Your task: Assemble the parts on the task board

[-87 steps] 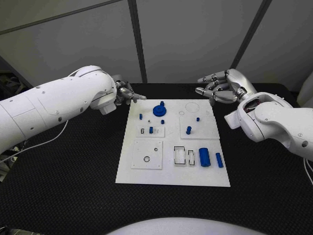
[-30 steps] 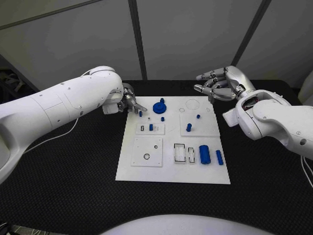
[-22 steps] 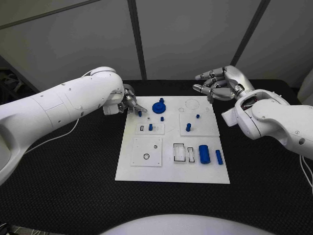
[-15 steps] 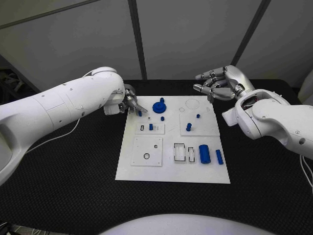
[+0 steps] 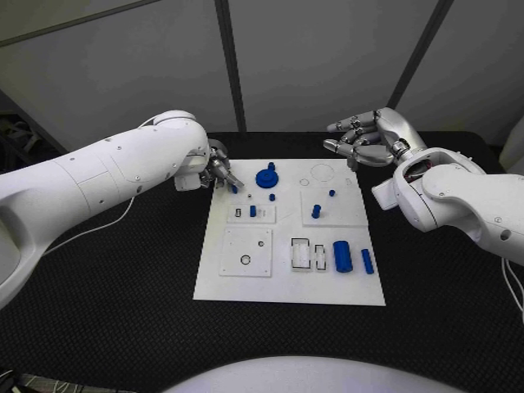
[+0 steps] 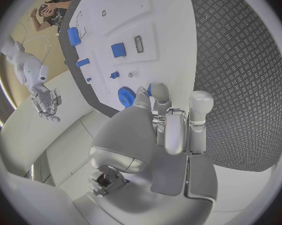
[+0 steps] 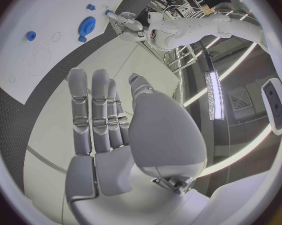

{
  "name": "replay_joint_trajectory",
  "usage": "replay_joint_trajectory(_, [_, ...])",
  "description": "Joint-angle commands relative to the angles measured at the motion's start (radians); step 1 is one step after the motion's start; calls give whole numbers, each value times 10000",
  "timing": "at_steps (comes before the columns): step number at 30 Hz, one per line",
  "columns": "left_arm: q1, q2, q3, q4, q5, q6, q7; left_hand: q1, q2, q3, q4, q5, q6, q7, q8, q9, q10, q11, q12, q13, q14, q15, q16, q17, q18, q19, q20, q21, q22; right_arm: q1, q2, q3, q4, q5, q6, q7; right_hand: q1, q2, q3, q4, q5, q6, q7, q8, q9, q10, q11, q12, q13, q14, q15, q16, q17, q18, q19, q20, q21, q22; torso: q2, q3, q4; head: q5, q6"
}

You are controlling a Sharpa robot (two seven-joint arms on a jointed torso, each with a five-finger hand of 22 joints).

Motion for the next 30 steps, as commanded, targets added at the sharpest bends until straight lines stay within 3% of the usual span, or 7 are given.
replay_joint_trajectory(1, [-2, 8, -8, 15, -58, -70, 157, 565, 298, 297, -466, 700, -127, -56, 43, 63, -13, -41, -43, -16, 548, -60, 73, 808, 70, -31, -28, -45, 23, 21, 5, 8, 10, -26, -19, 45, 72, 30, -33, -22, 51, -11, -4, -40, -7, 52, -19, 34, -17, 57, -6, 50, 17, -7, 62, -18, 38, -9, 1, -3, -2, -5, -10])
replay_joint_trajectory(6, [-3, -50, -8, 81, -57, -185, 303, 1088, 505, 1048, -1239, 419, -265, 41, 65, 186, -22, 16, -91, -62, 550, -36, 92, 826, 59, -45, -29, -41, 65, 21, 2, 8, 9, -26, 2, 36, 84, 38, -25, -25, 70, -15, -5, -41, -7, 52, -21, 36, -22, 58, -7, 50, 30, -9, 71, -21, 46, 1, -7, -1, 8, 6, -41])
replay_joint_trajectory(11, [-3, -193, -9, 285, 36, -365, 441, 631, 330, 1788, -1699, 461, -255, 82, 94, 371, 42, 40, -151, -122, 556, -13, 101, 825, 64, -46, -8, -25, 137, 22, 3, 8, -8, -26, 41, 15, 86, 45, -21, -22, 85, -18, -5, -42, -8, 51, -21, 38, -27, 59, -8, 49, 38, -6, 69, -22, 28, -14, -24, 0, 13, 46, -41])
replay_joint_trajectory(15, [-4, -407, -10, 609, 314, -603, 485, 38, 84, 2698, -2129, 644, -191, 72, 98, 508, 124, 27, -138, -141, 583, -19, 145, 869, 55, 8, -14, 28, 256, 22, 8, 8, -22, -26, 63, 5, 86, 45, -21, -22, 85, -18, -5, -42, -8, 51, -21, 38, -27, 59, -8, 49, 38, -6, 69, -22, 28, -14, -27, -1, 19, 59, -40])
replay_joint_trajectory(19, [-4, -765, -11, 1135, 699, -1013, 456, -1138, -460, 4427, -2668, 662, -111, 80, 86, 699, 232, 22, -74, -131, 612, -19, 185, 906, 62, 29, -26, 25, 343, 22, 11, 8, -36, -26, 106, -16, 77, 51, -20, -14, 98, -21, -3, -43, -8, 50, -19, 39, -31, 58, -7, 47, 46, -7, 71, -24, 24, -15, -31, 1, 25, 75, -28])
replay_joint_trajectory(27, [-34, -1645, -17, 2545, 928, -1934, 195, -2255, -1049, 6247, -2937, 638, 25, 48, 116, 998, 400, -31, 160, -19, 658, -84, 248, 967, 41, 121, -46, 27, 451, 22, 27, 7, -72, -26, 158, -40, 12, 62, -35, 19, 114, -28, 2, -44, -9, 47, -10, 47, -45, 54, -3, 40, 78, -9, 79, -24, 10, -19, -28, -4, 30, 125, -20])
replay_joint_trajectory(30, [-84, -1954, -20, 3035, 944, -2141, 94, -2303, -1078, 6327, -2939, 633, 44, 20, 124, 1020, 410, 3, 191, -3, 663, -87, 260, 983, 41, 129, -52, 29, 461, 22, 37, 7, -92, -26, 175, -48, 12, 62, -35, 19, 114, -28, 2, -44, -9, 47, -10, 47, -45, 54, -3, 40, 78, -9, 79, -24, 10, -19, -22, -2, 19, 150, -40])
